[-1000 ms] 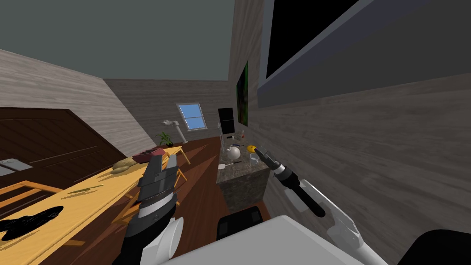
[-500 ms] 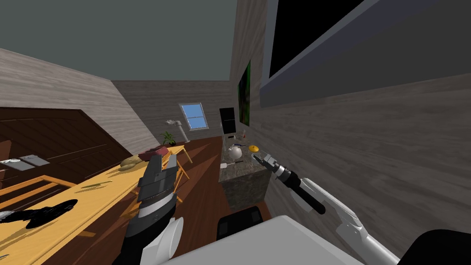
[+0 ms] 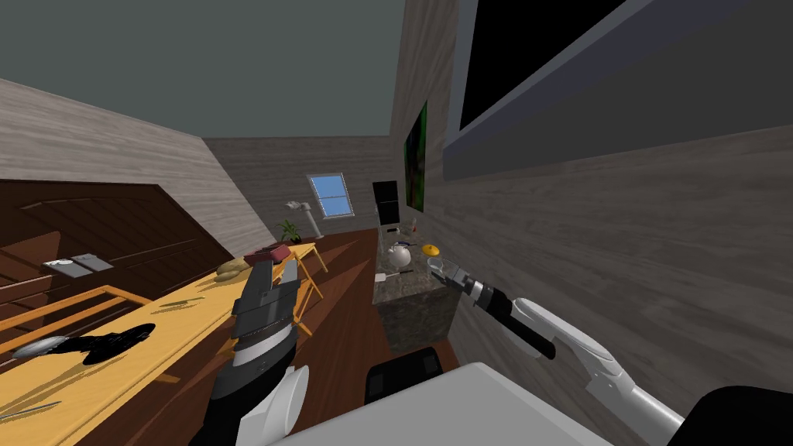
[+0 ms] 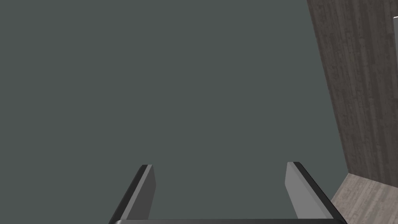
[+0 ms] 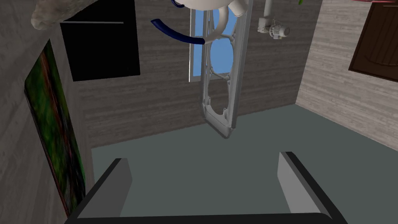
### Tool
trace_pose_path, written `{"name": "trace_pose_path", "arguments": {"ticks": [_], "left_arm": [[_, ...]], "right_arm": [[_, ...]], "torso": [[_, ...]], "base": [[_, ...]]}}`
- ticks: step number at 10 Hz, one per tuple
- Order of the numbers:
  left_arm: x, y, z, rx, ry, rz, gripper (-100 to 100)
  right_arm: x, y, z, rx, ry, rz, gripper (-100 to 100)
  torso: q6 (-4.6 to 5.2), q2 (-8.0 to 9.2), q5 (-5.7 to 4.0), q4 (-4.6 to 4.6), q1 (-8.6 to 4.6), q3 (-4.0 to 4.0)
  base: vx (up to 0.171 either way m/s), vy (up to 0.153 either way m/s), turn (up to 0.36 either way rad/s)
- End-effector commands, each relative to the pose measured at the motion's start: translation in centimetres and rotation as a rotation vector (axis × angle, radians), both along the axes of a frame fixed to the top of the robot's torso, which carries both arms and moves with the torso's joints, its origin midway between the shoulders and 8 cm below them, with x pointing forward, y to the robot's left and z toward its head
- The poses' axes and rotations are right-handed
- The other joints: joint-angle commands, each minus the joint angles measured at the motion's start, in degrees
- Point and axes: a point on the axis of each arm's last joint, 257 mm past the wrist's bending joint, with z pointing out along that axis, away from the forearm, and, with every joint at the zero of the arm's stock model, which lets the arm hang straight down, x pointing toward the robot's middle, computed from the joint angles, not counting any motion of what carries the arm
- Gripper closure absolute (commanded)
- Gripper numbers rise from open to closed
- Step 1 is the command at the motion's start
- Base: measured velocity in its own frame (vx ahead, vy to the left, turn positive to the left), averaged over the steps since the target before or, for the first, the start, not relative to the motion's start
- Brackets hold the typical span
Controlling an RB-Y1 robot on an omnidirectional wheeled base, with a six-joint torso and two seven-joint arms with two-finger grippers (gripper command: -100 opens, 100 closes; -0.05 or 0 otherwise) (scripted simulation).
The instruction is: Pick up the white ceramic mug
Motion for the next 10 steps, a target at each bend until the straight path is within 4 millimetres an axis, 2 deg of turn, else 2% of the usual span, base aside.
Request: {"name": "trace_pose_path", "arguments": {"ticks": [1, 3, 4, 6, 7, 10], "left_arm": [[0.0, 0.0, 0.0, 0.000, 0.000, 0.000, 0], [0.0, 0.0, 0.0, 0.000, 0.000, 0.000, 0], [0.0, 0.0, 0.0, 0.000, 0.000, 0.000, 0], [0.0, 0.0, 0.0, 0.000, 0.000, 0.000, 0], [0.0, 0.0, 0.0, 0.000, 0.000, 0.000, 0], [0.0, 0.0, 0.0, 0.000, 0.000, 0.000, 0]], "right_arm": [[0.2, -0.6, -0.8, -0.058, 0.008, 0.004, -100], [-0.1, -3.1, -3.8, -0.240, 0.038, 0.009, -100], [-0.1, -3.2, -3.9, -0.252, 0.041, 0.014, -100], [-0.5, -6.1, -6.5, -0.427, 0.072, 0.025, -100], [-0.5, -6.2, -6.5, -0.439, 0.073, 0.031, -100], [-1.4, -10.9, -9.6, -0.683, 0.117, 0.063, -100]], "torso": [[0.00, 0.00, 0.00, 0.00, 0.00, 0.00], [-0.01, -0.02, 0.00, 0.00, 0.00, -0.01], [-0.01, 0.01, 0.01, 0.00, 0.05, 0.00], [0.00, -0.02, 0.01, 0.00, 0.00, -0.01], [0.00, -0.02, 0.01, 0.00, 0.04, -0.01], [0.00, -0.02, 0.03, 0.00, 0.06, -0.01]], "base": [[0.001, 0.025, 0.035], [-0.004, 0.039, 0.096], [-0.004, 0.033, 0.037], [0.001, 0.038, 0.102], [0.002, 0.037, 0.045], [0.001, 0.047, 0.121]]}}
